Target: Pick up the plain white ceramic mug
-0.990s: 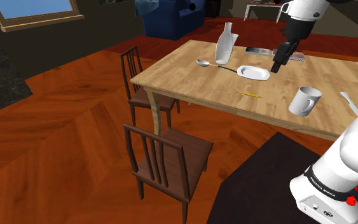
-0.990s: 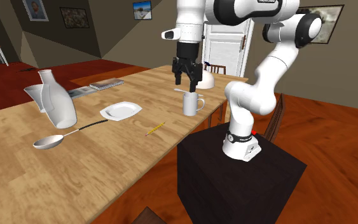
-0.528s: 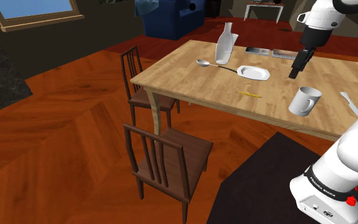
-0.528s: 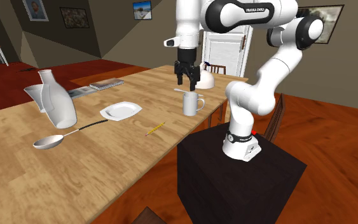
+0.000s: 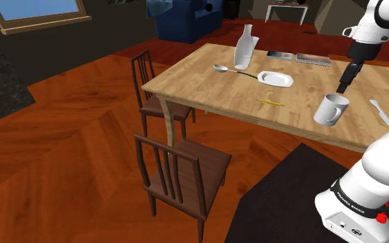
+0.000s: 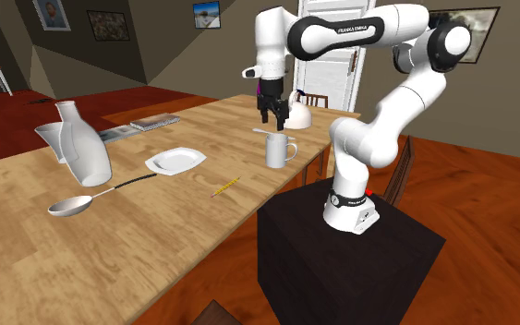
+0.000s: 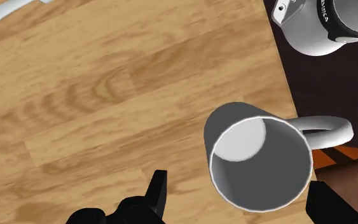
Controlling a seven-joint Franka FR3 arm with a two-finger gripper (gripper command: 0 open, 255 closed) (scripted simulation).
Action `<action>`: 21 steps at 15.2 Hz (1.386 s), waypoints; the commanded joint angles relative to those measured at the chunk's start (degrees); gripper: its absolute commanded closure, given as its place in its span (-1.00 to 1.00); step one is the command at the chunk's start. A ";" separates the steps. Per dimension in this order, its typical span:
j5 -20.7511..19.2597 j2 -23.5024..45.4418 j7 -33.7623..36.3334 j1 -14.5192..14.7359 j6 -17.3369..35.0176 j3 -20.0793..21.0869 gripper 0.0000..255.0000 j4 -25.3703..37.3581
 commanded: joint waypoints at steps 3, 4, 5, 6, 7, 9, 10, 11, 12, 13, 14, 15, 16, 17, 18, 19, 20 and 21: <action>-1.61 0.56 -1.10 -0.74 1.53 -1.77 -1.00 -1.24; -1.83 0.53 -1.04 -0.82 2.26 -2.00 -1.00 -1.99; -2.05 0.52 -0.98 -0.91 3.00 -2.23 -1.00 -2.74; -2.28 0.53 -0.92 -1.00 3.74 -2.47 -1.00 -3.48; -2.52 0.55 -0.86 -1.08 4.49 -2.72 -1.00 -4.21; -2.89 0.62 -0.77 -1.22 5.68 -3.12 -1.00 -5.34; -2.89 0.62 -0.77 -1.22 5.68 -3.12 -1.00 -5.34; -2.94 0.76 -0.81 -1.20 5.82 -3.21 1.00 -5.32; -2.93 0.78 -0.81 -1.20 5.81 -3.21 1.00 -5.30; -2.93 0.78 -0.82 -1.20 5.81 -3.21 1.00 -5.29; -2.93 0.78 -0.81 -1.19 5.81 -3.21 1.00 -5.29; -2.93 0.79 -0.81 -1.19 5.81 -3.21 1.00 -5.28; -2.93 0.79 -0.81 -1.19 5.81 -3.21 1.00 -5.28; -2.93 0.80 -0.81 -1.19 5.82 -3.21 1.00 -5.28; -2.93 0.79 -0.81 -1.19 5.82 -3.21 1.00 -5.29; -2.93 0.80 -0.81 -1.19 5.82 -3.22 1.00 -5.28; -2.89 0.62 -0.77 -1.22 5.68 -3.12 1.00 -5.34; -2.65 0.56 -0.83 -1.13 4.92 -2.86 1.00 -4.63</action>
